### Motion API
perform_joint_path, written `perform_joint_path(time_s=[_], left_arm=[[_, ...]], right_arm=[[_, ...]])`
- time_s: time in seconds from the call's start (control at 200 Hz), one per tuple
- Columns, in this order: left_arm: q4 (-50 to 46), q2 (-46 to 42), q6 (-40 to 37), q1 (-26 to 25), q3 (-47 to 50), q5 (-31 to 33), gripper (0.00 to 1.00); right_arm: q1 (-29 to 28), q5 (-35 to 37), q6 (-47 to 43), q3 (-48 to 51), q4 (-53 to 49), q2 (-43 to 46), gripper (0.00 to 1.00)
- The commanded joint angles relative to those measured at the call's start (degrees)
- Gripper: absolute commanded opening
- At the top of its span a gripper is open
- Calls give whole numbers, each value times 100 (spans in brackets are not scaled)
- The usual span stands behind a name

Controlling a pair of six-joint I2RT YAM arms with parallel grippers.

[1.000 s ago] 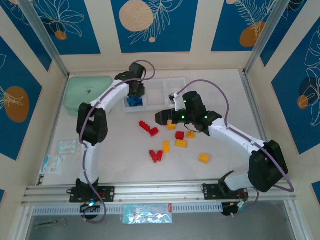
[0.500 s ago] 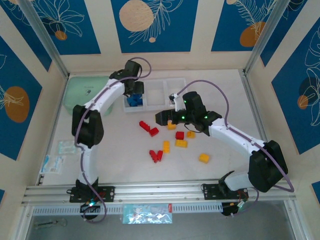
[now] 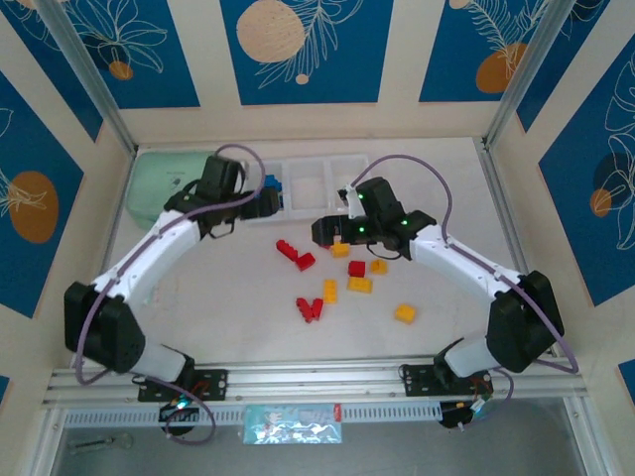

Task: Sort the legos into containers by color
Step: Pick up the lego from the center of the table.

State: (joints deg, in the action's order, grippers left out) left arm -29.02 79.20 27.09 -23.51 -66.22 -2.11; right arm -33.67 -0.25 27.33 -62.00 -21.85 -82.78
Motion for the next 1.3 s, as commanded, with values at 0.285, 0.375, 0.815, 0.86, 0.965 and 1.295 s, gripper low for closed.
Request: perform_joint_path(time_s=[0.285, 0.375, 0.815, 0.86, 0.965, 1.295], left_arm=[[1380, -2031, 809, -783, 2605, -782, 99], [1411, -2138, 931, -925, 2854, -747, 99], [2064, -2085, 1270, -1165, 3372, -356, 99], [2094, -2059, 1327, -1166, 3377, -360, 99], [2096, -1968, 1387, -1165, 3380, -325, 99], [1790, -1885, 1360, -1156, 3166, -271, 99]], right_arm=[[-267, 1086, 801, -603, -1121, -793, 91], [-266, 992, 826, -874, -1184, -1143, 86], [-244, 1745, 869, -2487, -1748, -3005, 78], [-254, 1732, 900, -2542, -1713, -3107, 77], [-272, 1824, 982, -2562, -1564, -3282, 74], [-263, 1860, 947, -3149, -1705, -3971, 60]])
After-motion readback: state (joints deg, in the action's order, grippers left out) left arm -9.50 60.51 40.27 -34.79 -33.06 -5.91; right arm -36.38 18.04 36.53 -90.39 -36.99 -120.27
